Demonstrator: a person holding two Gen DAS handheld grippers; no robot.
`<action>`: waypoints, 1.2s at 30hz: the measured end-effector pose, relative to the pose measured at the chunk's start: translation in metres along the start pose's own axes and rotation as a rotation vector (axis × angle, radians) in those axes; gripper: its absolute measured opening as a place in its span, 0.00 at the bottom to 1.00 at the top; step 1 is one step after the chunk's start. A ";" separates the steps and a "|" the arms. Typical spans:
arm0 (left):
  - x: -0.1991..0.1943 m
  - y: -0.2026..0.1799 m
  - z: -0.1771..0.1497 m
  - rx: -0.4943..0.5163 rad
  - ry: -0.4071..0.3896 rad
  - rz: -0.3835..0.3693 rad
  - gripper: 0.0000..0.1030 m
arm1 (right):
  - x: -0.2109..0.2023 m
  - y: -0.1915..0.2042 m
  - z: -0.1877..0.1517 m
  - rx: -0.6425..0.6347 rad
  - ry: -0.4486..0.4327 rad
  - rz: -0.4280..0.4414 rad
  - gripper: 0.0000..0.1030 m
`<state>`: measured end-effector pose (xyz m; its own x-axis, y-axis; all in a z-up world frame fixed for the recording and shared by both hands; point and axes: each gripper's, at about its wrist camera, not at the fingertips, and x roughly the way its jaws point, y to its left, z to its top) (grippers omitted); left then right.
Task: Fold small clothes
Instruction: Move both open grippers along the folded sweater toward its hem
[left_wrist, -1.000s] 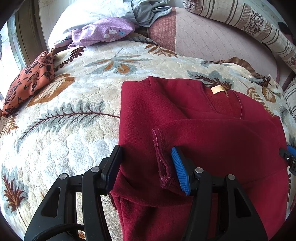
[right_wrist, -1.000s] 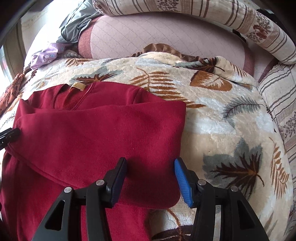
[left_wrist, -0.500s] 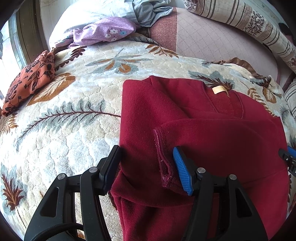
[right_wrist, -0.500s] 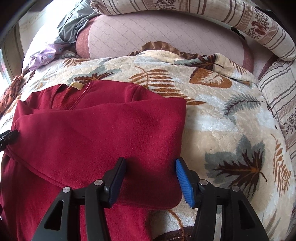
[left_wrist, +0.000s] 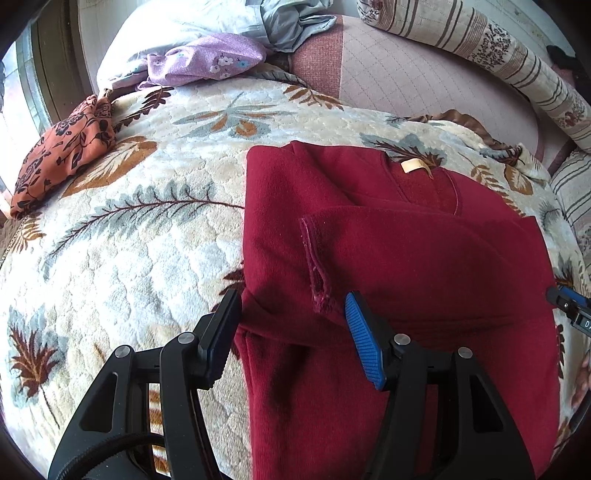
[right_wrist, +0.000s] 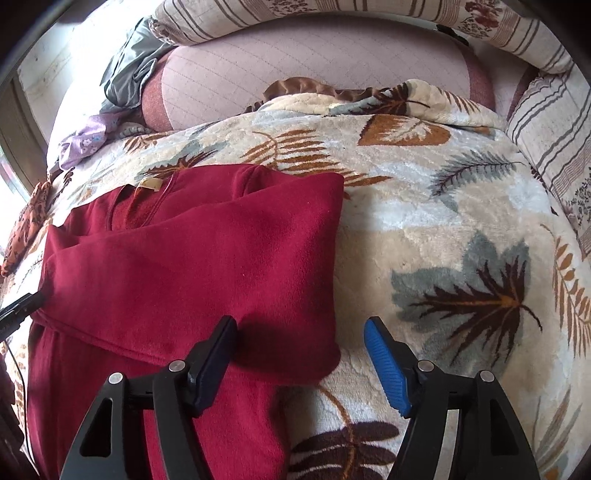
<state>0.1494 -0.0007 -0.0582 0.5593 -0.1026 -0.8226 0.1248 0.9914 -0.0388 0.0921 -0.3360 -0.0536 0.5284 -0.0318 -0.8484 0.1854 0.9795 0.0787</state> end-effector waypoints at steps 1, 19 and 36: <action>-0.004 0.000 -0.004 0.004 0.002 0.002 0.57 | -0.004 0.000 -0.003 -0.006 -0.001 -0.001 0.67; -0.062 0.003 -0.059 0.037 -0.007 0.012 0.57 | -0.056 0.019 -0.068 -0.055 0.049 0.061 0.67; -0.110 0.000 -0.126 0.088 0.009 0.009 0.57 | -0.102 0.013 -0.143 -0.064 0.121 0.087 0.69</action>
<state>-0.0157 0.0208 -0.0392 0.5534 -0.0921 -0.8278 0.1915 0.9813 0.0188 -0.0776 -0.2915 -0.0408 0.4356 0.0746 -0.8970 0.0876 0.9883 0.1247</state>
